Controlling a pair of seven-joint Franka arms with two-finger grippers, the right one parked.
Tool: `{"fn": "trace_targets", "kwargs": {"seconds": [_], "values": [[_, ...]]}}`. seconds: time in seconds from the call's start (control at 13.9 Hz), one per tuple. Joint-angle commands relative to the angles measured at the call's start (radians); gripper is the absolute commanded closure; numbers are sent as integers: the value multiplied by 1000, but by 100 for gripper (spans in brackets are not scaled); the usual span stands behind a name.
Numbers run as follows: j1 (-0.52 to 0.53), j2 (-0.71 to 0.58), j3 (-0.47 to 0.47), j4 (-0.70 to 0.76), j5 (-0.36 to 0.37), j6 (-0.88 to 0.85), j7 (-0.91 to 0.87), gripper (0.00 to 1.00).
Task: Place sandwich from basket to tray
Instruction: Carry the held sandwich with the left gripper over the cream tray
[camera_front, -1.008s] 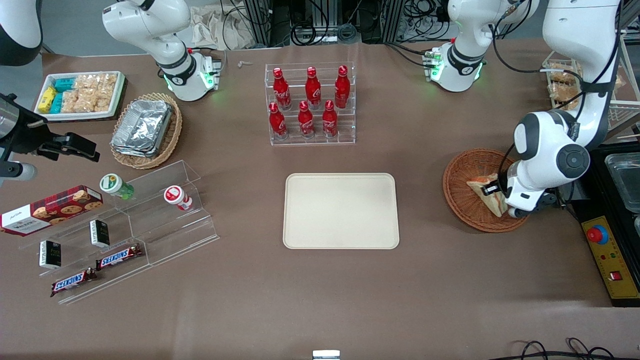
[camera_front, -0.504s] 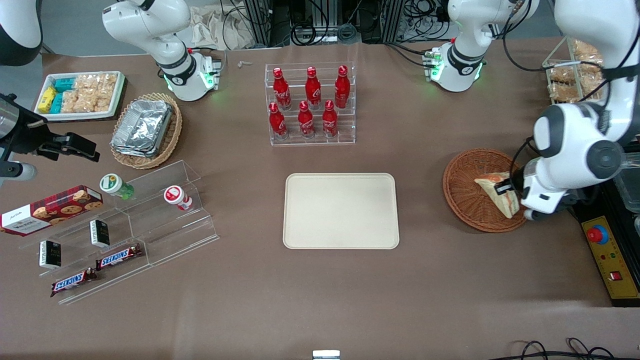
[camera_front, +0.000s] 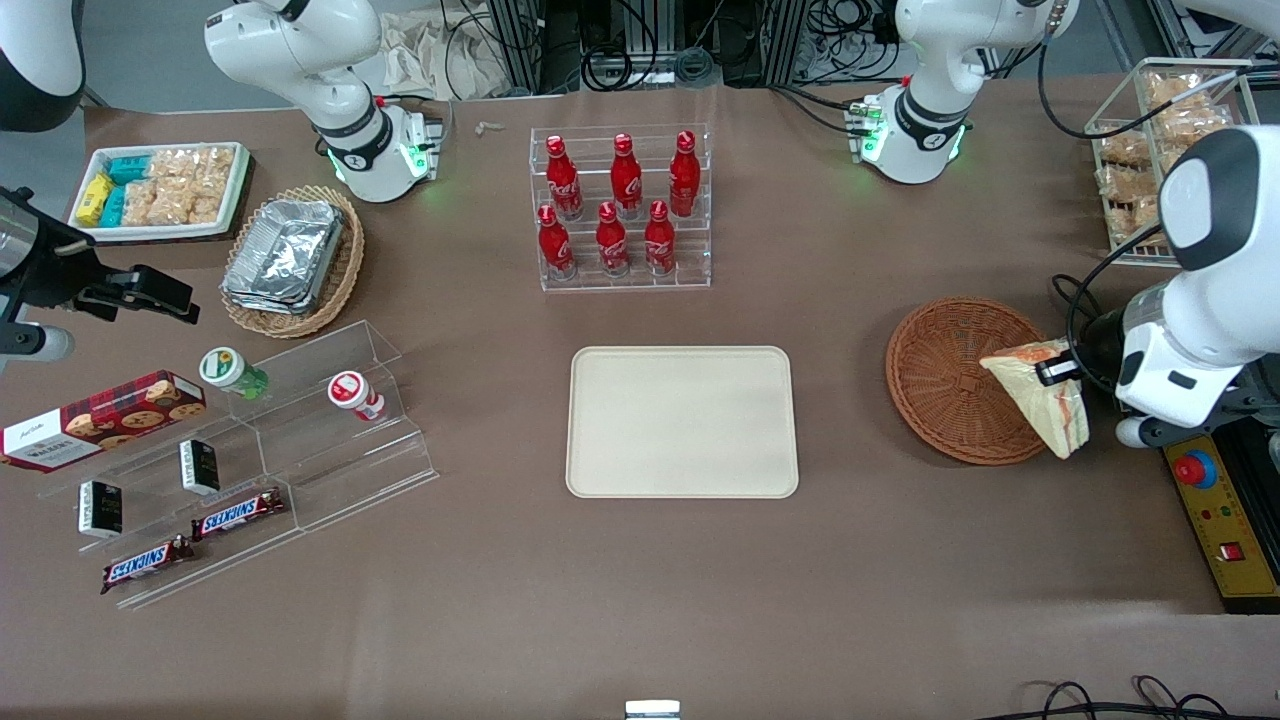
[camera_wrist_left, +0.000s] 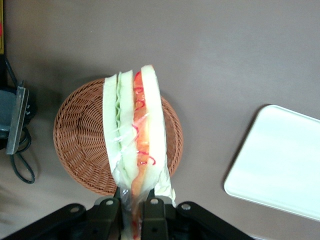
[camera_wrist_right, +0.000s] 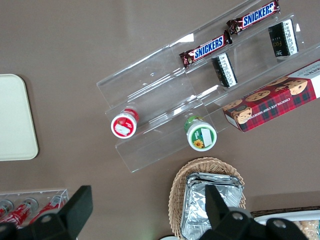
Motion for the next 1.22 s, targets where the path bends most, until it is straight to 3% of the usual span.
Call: {"fn": "trace_targets", "kwargs": {"seconds": [0.0,0.43,0.65,0.94,1.15], "values": [[-12,100,-41,189,-6,-104,13,100],[-21,169,-228,194,1,-85,18,99],[-120,231,-239,189,66,-50,3,100],[-173,340,-239,185,8,40,-29,100],[-234,425,-239,183,21,109,-66,100]]}}
